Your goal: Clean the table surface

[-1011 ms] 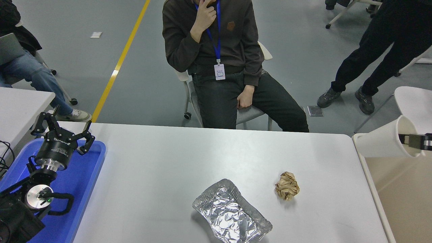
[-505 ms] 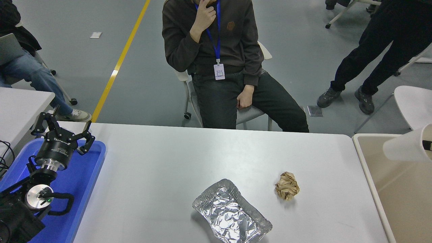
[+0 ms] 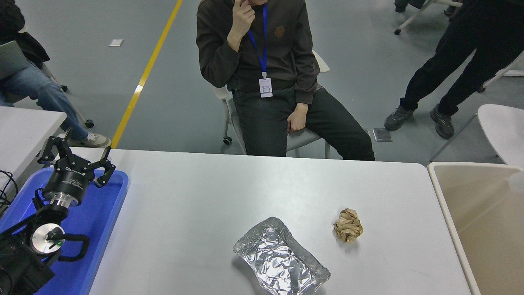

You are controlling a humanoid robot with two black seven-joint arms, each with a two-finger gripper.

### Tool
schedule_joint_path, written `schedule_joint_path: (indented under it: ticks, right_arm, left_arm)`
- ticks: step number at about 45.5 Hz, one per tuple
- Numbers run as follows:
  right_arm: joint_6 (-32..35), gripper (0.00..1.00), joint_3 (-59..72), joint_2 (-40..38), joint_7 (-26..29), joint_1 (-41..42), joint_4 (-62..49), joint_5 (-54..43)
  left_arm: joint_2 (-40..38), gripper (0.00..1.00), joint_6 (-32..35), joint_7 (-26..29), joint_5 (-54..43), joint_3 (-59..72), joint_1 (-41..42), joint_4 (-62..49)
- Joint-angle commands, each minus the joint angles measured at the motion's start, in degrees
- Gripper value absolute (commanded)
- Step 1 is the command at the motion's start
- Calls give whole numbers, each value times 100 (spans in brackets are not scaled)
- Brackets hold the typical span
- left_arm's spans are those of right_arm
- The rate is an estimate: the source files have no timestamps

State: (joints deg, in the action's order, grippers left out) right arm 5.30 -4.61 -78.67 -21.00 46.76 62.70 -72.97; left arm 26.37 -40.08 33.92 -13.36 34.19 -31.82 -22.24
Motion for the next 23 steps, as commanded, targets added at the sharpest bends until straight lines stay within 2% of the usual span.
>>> schedule_joint_path:
  ticks: [1, 15, 23]
  right_arm:
    - [-275, 0, 56, 606, -115, -352, -882, 19]
    - [-442, 0, 56, 1494, -194, -747, -2015, 72]
    - [-443, 0, 74, 2205, -414, -941, -3210, 239]
  left_arm:
    - [0, 100, 0, 0, 0, 0, 0, 0]
    - [0, 100, 0, 0, 0, 0, 0, 0]
    - [0, 100, 0, 0, 0, 0, 0, 0]
